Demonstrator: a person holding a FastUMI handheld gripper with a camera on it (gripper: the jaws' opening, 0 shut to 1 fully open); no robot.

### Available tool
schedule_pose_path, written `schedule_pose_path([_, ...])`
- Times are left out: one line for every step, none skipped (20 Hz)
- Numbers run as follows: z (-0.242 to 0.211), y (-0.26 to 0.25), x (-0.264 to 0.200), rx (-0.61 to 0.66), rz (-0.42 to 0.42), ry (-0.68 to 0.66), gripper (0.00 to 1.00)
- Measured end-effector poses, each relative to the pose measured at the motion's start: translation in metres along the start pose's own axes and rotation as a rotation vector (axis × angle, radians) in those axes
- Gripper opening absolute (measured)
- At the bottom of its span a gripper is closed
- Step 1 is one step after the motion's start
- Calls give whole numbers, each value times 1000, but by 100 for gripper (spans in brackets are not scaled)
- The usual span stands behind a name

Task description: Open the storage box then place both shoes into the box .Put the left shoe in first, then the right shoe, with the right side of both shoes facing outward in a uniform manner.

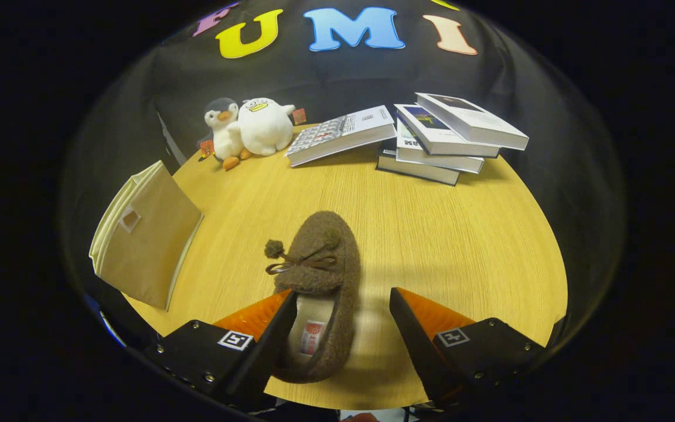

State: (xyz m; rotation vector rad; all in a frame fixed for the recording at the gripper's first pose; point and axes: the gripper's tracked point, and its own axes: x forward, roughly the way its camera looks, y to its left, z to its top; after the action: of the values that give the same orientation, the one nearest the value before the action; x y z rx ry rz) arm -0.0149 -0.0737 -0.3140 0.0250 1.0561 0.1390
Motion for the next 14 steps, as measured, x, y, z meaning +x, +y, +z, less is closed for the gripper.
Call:
schedule_pose_path([-3, -1, 4, -3, 3, 12, 98])
schedule_pose_path([-5, -3, 8, -6, 2, 22, 98])
schedule_pose_path([-7, -5, 12, -6, 1, 33, 98])
schedule_pose_path([-10, -5, 16, -3, 2, 45, 98])
schedule_pose_path([-13, -5, 19, -1, 3, 57, 98])
schedule_pose_path([-15, -7, 23, -1, -2, 67, 98])
schedule_pose_path([-16, -6, 26, 2, 1, 74, 98])
schedule_pose_path([-17, -3, 27, 10, 7, 76, 93])
schedule_pose_path([-18, -2, 29, 17, 8, 81, 88])
schedule_pose_path([-19, -2, 30, 23, 2, 85, 82])
schedule_pose_path([-19, -1, 30, 31, 6, 91, 81])
schedule_pose_path([-19, 6, 30, 59, 27, 88, 81])
schedule_pose_path([-19, 8, 30, 91, 31, 91, 59])
schedule_pose_path([-19, 5, 32, 114, 20, 96, 37])
